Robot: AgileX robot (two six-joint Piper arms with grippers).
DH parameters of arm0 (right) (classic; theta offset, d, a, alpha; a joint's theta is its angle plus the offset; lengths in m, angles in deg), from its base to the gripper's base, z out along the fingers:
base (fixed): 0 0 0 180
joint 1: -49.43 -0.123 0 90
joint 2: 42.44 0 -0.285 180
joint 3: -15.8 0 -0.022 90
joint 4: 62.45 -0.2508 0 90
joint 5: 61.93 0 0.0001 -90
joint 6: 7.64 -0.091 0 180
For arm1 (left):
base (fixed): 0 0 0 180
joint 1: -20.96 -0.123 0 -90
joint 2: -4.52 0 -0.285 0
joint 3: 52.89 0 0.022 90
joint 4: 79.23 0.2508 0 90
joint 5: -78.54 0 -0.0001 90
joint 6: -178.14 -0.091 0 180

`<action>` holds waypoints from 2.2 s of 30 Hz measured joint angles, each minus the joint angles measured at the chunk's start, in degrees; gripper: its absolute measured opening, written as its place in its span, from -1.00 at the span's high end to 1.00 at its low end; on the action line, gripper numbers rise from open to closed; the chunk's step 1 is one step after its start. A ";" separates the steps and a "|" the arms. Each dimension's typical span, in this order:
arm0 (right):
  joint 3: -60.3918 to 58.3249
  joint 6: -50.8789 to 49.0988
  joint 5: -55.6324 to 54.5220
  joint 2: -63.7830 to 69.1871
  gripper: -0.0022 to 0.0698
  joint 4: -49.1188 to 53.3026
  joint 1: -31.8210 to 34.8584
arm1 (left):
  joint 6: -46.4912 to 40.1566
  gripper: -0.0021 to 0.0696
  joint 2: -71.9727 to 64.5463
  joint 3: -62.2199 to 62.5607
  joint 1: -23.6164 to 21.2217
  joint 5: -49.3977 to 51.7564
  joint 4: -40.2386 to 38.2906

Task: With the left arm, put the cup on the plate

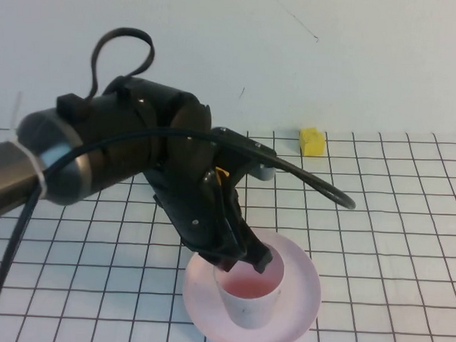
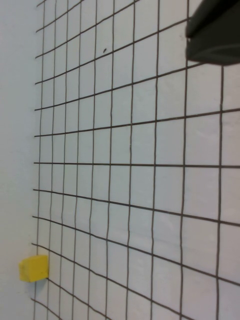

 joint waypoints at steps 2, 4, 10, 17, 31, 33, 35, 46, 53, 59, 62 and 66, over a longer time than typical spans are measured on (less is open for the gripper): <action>0.00 0.00 0.00 0.00 0.95 0.00 0.00 | 0.18 0.92 -2.44 -0.09 0.09 -0.24 -0.73; 0.00 0.00 0.00 0.00 0.95 0.00 0.00 | 0.18 0.92 -4.32 -0.09 0.09 -1.43 -0.73; 0.00 0.00 0.00 0.00 0.95 0.00 0.00 | 0.18 0.92 -6.99 -0.09 0.09 -6.48 1.03; 0.00 0.00 0.00 0.00 0.95 0.00 0.00 | 0.28 0.92 -7.07 -0.09 0.09 -11.00 3.08; 0.00 0.00 0.00 0.00 0.95 0.00 0.00 | -0.62 0.04 -7.07 -0.09 0.09 -11.56 3.57; 0.00 0.00 0.00 0.00 0.95 0.00 0.00 | -0.07 0.01 -6.96 -0.09 0.09 -11.56 4.01; 0.00 0.00 0.00 0.00 0.95 0.00 0.00 | 0.19 -0.01 -6.06 -0.09 0.09 -11.56 4.36; 0.00 0.00 0.00 0.00 0.95 0.00 0.00 | 15.74 0.56 13.25 -0.09 0.09 -11.45 22.90; 0.00 0.00 0.00 0.00 0.95 0.00 0.00 | 17.91 0.92 29.41 -0.09 0.09 -11.74 24.10; 0.00 0.00 0.00 0.00 0.95 0.00 0.00 | 18.11 0.94 38.01 -0.09 0.09 -6.00 20.88; 0.00 0.00 0.00 0.00 0.95 0.00 0.00 | 18.11 0.94 40.30 -0.09 0.09 -3.98 19.43; 0.00 0.00 0.00 0.00 0.95 0.00 0.00 | 18.11 0.94 41.61 -0.09 0.13 -2.61 18.54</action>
